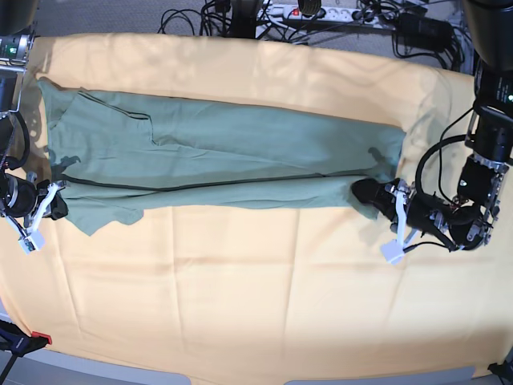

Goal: Fold the T-shirt properly

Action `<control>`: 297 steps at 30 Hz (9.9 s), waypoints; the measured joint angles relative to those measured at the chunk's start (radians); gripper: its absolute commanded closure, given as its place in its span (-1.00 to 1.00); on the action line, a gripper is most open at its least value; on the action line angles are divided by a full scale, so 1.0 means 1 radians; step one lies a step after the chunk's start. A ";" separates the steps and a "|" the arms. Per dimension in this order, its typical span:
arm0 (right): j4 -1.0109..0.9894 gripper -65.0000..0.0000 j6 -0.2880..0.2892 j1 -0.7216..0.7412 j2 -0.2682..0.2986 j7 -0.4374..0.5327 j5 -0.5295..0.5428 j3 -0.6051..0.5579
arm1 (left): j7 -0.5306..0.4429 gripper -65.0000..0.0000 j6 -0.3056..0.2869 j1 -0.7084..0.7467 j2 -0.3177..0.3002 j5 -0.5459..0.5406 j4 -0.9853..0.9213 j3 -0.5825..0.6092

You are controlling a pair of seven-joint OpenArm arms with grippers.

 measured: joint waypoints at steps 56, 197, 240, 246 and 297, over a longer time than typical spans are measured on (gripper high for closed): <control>-0.174 -0.15 -0.085 0.063 -0.134 -0.040 0.237 0.039 | 0.000 -0.11 0.023 0.000 -0.071 0.001 0.068 0.000; 0.454 1.00 -0.005 -0.498 -0.293 -0.047 0.043 0.420 | -0.019 1.00 0.012 0.387 0.079 0.002 0.080 -0.466; 0.454 1.00 -0.005 -0.499 -0.294 -0.047 0.043 0.420 | 0.001 1.00 0.019 0.334 0.100 0.003 0.303 -0.553; 0.454 1.00 -0.005 -0.498 -0.294 -0.047 0.043 0.420 | 0.000 1.00 0.019 0.335 0.169 0.002 0.380 -0.552; 0.454 -0.27 0.000 -0.435 -0.236 -0.076 0.171 0.458 | -0.239 1.00 -0.042 0.369 0.494 0.205 0.380 -0.562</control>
